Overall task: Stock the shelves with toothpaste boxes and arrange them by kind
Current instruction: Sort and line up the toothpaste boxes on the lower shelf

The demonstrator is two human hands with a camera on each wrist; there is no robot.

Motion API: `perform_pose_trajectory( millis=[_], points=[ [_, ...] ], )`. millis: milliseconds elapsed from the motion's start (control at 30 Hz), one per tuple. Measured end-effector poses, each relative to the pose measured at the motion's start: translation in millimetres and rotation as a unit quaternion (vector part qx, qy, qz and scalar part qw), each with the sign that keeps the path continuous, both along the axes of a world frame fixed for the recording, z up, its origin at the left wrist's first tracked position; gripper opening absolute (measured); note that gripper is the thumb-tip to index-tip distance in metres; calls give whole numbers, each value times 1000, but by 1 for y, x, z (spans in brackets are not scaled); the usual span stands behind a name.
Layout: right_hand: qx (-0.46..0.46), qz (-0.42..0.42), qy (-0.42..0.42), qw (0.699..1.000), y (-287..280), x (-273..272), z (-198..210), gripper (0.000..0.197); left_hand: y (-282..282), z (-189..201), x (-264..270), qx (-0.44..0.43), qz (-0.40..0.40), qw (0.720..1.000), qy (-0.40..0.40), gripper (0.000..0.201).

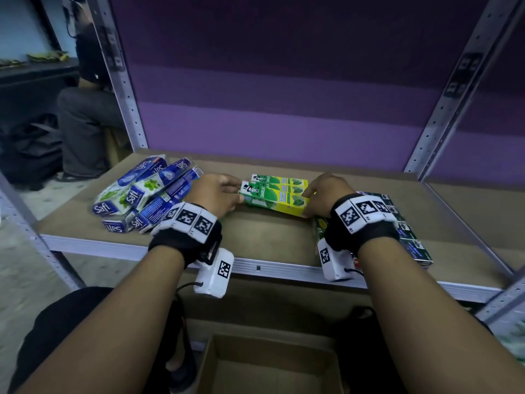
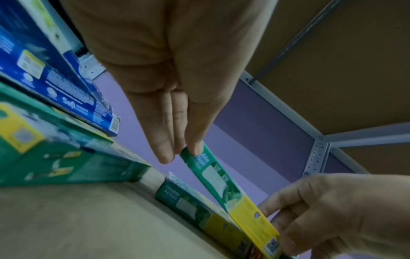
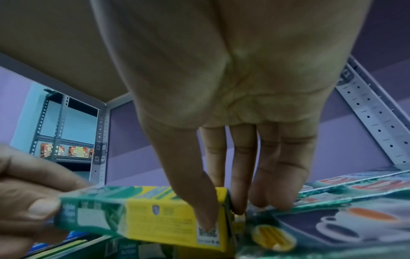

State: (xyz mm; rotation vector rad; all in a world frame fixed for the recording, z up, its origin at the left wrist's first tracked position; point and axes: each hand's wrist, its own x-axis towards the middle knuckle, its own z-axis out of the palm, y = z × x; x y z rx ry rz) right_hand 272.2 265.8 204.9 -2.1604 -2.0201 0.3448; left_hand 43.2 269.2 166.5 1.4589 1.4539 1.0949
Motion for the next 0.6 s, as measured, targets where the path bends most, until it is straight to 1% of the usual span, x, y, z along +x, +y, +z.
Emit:
perform_pose_trajectory(
  millis=[67,167,267,300,367,467,600],
  points=[
    [-6,-5,-22,1000,3,-3,0,42,6,-6,5,-11,19,999,29,28],
    [-23,-8,-17,1000,6,-3,-1,40,13,-11,7,-20,40,995,93,29],
    [-29,-5,-8,1000,10,-2,-3,37,17,-13,8,-23,26,972,231,33],
    [-30,-2,-8,1000,11,-2,-4,37,18,-14,8,-26,20,965,262,34],
    [-36,4,-7,999,12,-3,-5,36,20,-16,9,-42,1,960,275,37],
    [-47,17,-14,999,13,-4,-3,17,23,-20,10,-52,-9,958,282,39],
    [-49,34,-48,997,13,-7,-5,16,24,-22,11,-54,-19,957,285,35]
  ],
)
